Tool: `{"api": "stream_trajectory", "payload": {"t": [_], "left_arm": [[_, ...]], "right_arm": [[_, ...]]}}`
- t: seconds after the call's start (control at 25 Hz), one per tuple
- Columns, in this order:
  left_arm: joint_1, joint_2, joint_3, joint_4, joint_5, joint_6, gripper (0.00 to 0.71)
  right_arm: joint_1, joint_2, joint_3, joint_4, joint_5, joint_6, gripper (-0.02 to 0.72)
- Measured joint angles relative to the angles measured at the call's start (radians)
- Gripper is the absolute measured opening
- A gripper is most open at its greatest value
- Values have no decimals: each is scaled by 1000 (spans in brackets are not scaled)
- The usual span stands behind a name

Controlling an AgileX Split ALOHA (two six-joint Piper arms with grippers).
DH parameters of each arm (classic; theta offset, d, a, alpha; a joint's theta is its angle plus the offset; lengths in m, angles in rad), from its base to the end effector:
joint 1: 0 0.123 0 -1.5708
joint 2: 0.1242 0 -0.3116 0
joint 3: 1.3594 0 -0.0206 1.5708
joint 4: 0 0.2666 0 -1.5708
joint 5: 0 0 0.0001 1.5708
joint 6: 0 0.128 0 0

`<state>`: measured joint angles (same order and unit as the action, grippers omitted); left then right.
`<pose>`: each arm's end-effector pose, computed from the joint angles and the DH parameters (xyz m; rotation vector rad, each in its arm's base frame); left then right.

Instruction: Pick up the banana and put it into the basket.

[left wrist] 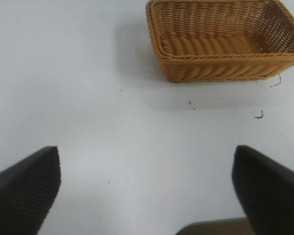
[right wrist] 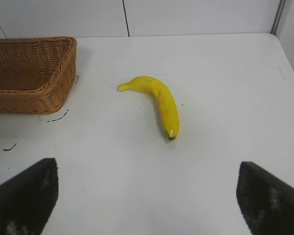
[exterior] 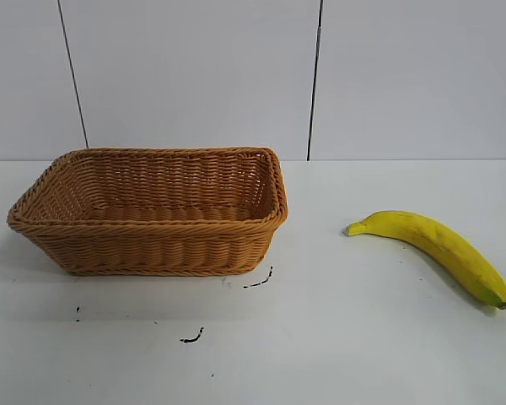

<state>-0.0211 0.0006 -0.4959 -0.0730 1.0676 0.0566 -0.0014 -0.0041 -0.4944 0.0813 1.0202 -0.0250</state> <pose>0.0150 -0.0085 0.2661 0.0833 2.0526 -0.0655 0.0173 0.0088 0.2712 -0.0253 2.0034 0.0798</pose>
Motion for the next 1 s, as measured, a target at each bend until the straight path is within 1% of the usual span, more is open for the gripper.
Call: {"api": "stream_trajectory", "payload": {"t": [0.56,0.68,0.88,1.0], "left_arm": [[0,0,0,1,0,0,690],[0,0,0,1,0,0,690],[0,0,0,1,0,0,690],[0,0,0,1,0,0,690]], "right_arm": [[0,21,-8,1,8,0,692],[0,124,-61,0,16,0,692],[0,395,-195,-7,16,-1,692],[0,566,-288,-8,36,-24,692]]}}
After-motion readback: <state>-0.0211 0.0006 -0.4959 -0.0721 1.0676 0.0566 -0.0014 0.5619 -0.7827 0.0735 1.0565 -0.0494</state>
